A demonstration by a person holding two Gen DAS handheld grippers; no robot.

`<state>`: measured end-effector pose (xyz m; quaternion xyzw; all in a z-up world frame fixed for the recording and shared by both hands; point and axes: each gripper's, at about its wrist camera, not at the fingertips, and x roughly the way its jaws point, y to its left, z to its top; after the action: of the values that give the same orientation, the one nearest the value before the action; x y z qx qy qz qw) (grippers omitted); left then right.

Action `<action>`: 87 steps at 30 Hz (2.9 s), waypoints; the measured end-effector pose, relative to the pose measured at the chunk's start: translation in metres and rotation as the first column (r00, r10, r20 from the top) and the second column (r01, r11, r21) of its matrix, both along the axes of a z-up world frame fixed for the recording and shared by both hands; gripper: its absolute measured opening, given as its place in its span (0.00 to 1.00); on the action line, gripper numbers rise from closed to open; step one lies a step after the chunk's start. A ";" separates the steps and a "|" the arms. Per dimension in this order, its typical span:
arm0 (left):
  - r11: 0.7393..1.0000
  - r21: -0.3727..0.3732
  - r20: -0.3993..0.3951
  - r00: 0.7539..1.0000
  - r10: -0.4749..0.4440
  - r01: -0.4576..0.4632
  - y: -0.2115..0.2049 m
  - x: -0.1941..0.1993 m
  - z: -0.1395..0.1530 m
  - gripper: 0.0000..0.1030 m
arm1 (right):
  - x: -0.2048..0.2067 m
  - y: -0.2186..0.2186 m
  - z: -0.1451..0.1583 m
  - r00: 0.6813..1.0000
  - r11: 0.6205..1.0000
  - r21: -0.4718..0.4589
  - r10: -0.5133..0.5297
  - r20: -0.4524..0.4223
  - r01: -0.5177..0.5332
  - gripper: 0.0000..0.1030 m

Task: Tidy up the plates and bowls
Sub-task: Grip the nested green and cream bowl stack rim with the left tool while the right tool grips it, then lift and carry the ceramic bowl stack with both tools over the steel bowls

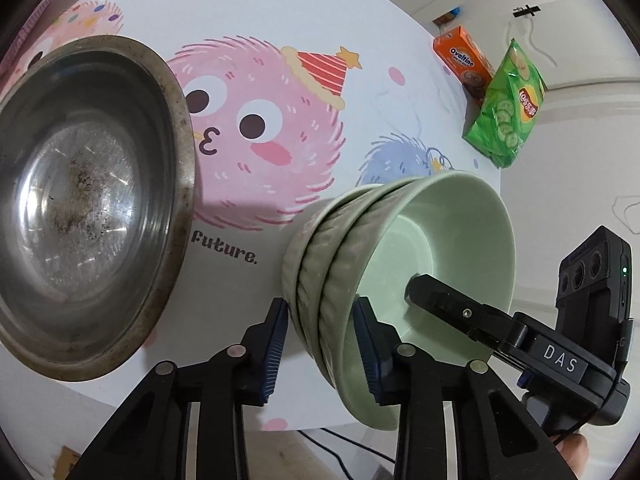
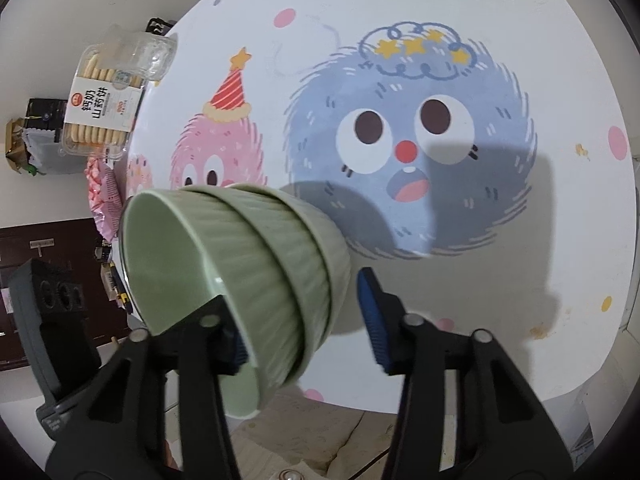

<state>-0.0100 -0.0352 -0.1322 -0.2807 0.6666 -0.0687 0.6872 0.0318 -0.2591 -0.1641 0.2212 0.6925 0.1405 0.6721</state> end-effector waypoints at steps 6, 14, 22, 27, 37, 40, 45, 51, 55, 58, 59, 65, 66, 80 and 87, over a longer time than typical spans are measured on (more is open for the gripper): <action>1.000 -0.002 -0.008 1.000 0.006 -0.006 0.006 -0.001 0.001 0.24 | 0.000 0.007 0.001 1.000 1.000 -0.018 0.007 -0.016 -0.008 0.43; 0.998 0.045 -0.006 0.999 -0.043 0.044 0.001 0.002 0.004 0.23 | -0.005 0.005 0.004 1.000 0.999 -0.039 -0.023 -0.020 0.022 0.38; 0.997 0.061 -0.009 0.999 -0.053 0.054 -0.001 0.003 0.006 0.22 | -0.010 0.008 0.008 1.000 0.997 -0.068 -0.027 0.005 0.027 0.36; 0.997 0.051 -0.018 0.999 -0.049 0.049 -0.001 0.004 0.004 0.22 | -0.012 -0.003 0.005 0.996 0.996 -0.025 -0.086 -0.015 0.085 0.30; 0.997 0.049 -0.018 0.998 -0.061 0.062 0.000 0.004 0.004 0.22 | -0.012 -0.002 0.009 0.998 0.997 -0.045 -0.070 -0.003 0.070 0.28; 0.996 0.050 -0.017 0.997 -0.072 0.073 -0.001 0.004 0.003 0.22 | -0.013 0.000 0.010 0.998 0.996 -0.055 -0.067 0.004 0.067 0.28; 0.997 0.047 -0.012 0.998 -0.068 0.069 0.000 0.006 0.006 0.22 | -0.014 0.002 0.011 0.998 0.996 -0.057 -0.066 0.003 0.066 0.27; 0.996 0.048 -0.010 0.997 -0.073 0.074 0.000 0.007 0.005 0.21 | -0.013 0.004 0.012 0.998 0.996 -0.063 -0.069 0.010 0.069 0.26; 0.996 0.045 -0.009 0.997 -0.075 0.075 0.000 0.007 0.005 0.21 | -0.013 0.005 0.013 0.997 0.995 -0.063 -0.074 0.010 0.074 0.26; 0.997 0.042 -0.011 0.997 -0.071 0.072 0.001 0.007 0.005 0.21 | -0.013 0.005 0.012 0.997 0.995 -0.062 -0.076 0.009 0.076 0.27; 0.997 0.041 -0.013 0.998 -0.069 0.070 0.001 0.008 0.005 0.21 | -0.013 0.004 0.012 0.997 0.995 -0.061 -0.075 0.008 0.075 0.27; 0.996 0.049 -0.003 0.997 -0.074 0.074 0.000 0.013 0.010 0.21 | -0.008 0.005 0.016 0.997 0.995 -0.056 -0.080 0.011 0.080 0.27; 0.996 0.051 -0.001 0.997 -0.077 0.077 0.000 0.015 0.009 0.21 | -0.007 0.005 0.016 0.997 0.995 -0.057 -0.077 0.012 0.077 0.27; 0.995 0.061 0.006 0.997 -0.082 0.081 0.000 0.020 0.020 0.21 | -0.001 0.005 0.027 0.997 0.995 -0.057 -0.075 0.023 0.077 0.27; 0.994 0.079 0.037 0.997 -0.074 0.071 0.004 0.022 0.043 0.21 | 0.004 0.007 0.047 0.996 0.997 -0.052 -0.059 0.060 0.062 0.27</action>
<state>0.0116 -0.0311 -0.0891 -0.2279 0.6646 -0.0731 0.7079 0.0358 -0.2523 -0.1172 0.2200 0.6690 0.1078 0.7017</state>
